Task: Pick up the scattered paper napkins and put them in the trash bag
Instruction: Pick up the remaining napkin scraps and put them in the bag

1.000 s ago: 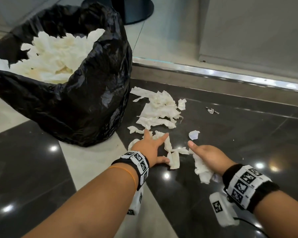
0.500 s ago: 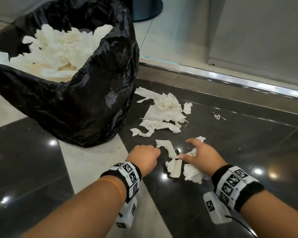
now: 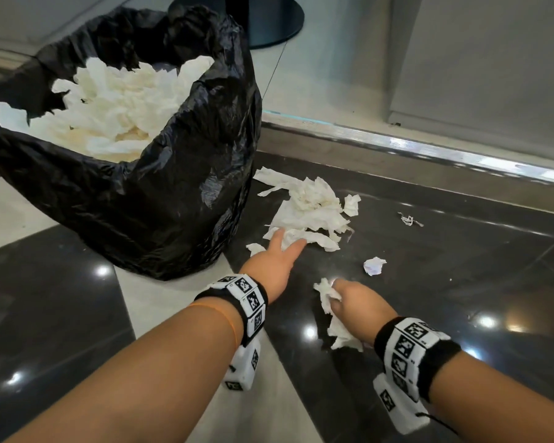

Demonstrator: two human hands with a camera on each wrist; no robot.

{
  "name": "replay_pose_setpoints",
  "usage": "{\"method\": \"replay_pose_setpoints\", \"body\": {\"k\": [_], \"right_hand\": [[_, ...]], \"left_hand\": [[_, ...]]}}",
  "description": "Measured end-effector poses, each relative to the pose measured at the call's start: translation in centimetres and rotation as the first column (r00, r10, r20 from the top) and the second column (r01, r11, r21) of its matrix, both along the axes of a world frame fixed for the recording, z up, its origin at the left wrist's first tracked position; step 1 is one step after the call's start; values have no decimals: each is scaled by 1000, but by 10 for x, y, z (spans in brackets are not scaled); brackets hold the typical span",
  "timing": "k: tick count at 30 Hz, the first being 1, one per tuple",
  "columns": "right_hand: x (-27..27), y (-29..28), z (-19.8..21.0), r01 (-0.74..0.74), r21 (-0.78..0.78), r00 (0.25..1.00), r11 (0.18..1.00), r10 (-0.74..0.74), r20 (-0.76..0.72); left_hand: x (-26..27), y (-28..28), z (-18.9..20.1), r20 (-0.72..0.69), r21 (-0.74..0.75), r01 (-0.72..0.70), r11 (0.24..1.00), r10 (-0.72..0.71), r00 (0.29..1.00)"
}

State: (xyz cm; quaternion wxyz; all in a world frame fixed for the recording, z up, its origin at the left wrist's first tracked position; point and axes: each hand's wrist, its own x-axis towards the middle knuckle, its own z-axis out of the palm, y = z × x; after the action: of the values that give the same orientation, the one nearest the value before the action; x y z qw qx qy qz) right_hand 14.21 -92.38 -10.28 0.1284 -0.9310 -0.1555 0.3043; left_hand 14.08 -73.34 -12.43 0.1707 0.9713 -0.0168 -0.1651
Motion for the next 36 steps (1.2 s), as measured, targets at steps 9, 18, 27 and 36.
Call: {"method": "replay_pose_setpoints", "body": {"k": [9,18,27,36], "right_hand": [[-2,-36,38,411,88,912,908,-410,-26],[13,-14,44,468,278,883,839,-455,-115],[6,-7,55,407,402,913,820,-384,-140],[51,35,169,403,638,895,656,-429,-123]], "left_hand": [[22,10,-12,-200,164,44,986,-10,980],[14,15,45,9,33,128,991,-128,992],[6,18,113,161,-130,95,987,-73,984],[13,72,264,536,-287,45,957,121,836]]}}
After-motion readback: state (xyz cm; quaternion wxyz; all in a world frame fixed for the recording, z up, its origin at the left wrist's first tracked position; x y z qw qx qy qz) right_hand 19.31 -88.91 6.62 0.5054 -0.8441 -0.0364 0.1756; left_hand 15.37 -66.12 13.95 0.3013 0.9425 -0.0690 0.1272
